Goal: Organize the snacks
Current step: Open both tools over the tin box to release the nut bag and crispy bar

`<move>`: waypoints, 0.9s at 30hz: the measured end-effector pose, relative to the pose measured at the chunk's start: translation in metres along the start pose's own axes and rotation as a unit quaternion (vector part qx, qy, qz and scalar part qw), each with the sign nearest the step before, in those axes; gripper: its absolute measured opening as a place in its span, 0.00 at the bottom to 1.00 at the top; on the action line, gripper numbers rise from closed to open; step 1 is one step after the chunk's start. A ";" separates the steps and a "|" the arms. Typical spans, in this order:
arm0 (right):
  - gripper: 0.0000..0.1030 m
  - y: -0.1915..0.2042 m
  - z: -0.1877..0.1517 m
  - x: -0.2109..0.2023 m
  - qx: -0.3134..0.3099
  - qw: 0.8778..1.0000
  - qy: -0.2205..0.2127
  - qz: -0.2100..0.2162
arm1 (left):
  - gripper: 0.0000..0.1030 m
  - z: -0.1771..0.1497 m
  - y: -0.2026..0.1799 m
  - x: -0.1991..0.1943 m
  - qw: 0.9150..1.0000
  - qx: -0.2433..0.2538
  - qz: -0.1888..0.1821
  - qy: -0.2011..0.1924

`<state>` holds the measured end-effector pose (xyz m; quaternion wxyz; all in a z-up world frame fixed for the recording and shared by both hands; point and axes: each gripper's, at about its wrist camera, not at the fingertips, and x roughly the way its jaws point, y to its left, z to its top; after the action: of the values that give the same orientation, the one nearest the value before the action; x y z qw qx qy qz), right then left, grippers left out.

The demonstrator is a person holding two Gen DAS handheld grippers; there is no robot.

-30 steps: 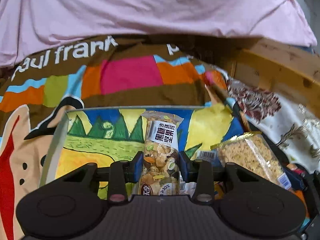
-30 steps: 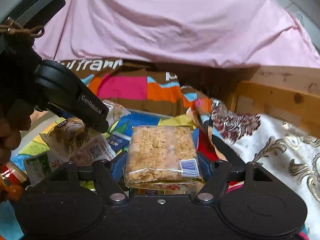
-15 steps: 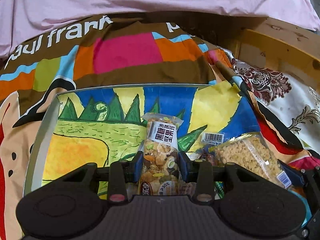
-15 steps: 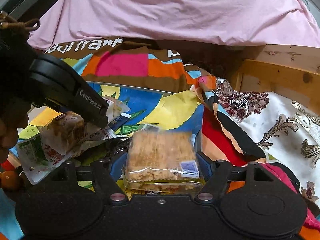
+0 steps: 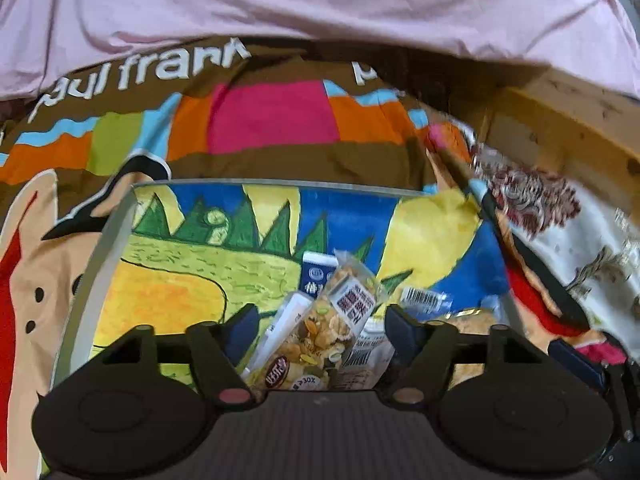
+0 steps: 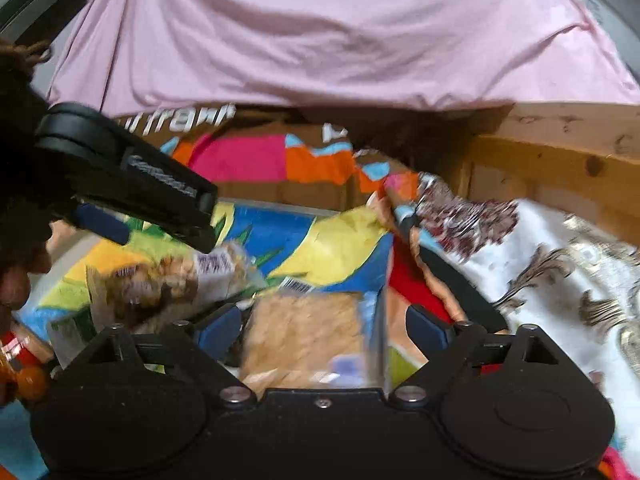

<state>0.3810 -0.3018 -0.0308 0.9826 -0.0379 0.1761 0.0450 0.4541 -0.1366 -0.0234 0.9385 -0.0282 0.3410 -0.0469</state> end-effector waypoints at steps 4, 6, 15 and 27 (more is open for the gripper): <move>0.95 -0.011 0.015 -0.026 0.016 0.999 -0.035 -0.010 | 0.86 0.004 0.004 -0.024 0.999 -0.014 0.001 -0.030; 0.96 -0.014 0.022 -0.043 0.017 0.998 -0.053 -0.013 | 0.90 0.006 0.006 -0.039 0.999 -0.017 -0.002 -0.046; 0.99 -0.015 0.043 -0.119 -0.011 0.993 -0.114 -0.016 | 0.99 -0.004 0.012 -0.117 0.993 -0.020 -0.013 -0.113; 0.99 -0.017 0.037 -0.214 0.007 0.991 -0.131 -0.011 | 0.99 -0.057 0.030 -0.208 0.989 -0.032 -0.011 -0.143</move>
<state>0.1957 -0.3313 0.0794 0.9979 -0.0270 0.0460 0.0371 0.2612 -0.0859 0.0632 0.9757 -0.0685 0.2042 -0.0414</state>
